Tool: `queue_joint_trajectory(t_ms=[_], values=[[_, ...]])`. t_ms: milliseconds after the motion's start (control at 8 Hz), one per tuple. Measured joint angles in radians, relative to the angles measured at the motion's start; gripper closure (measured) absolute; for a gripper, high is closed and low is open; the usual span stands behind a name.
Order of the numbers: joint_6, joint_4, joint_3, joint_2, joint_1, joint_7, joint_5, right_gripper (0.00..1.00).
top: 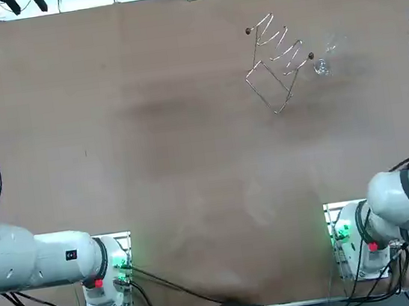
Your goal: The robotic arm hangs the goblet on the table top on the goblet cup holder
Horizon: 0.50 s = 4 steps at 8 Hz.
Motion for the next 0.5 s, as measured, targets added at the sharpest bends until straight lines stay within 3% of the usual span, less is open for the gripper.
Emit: queue_joint_trajectory(t_ms=[500], values=[[0.11, -0.008, -0.001, 0.112, -0.082, -0.068, 0.104, 0.0]])
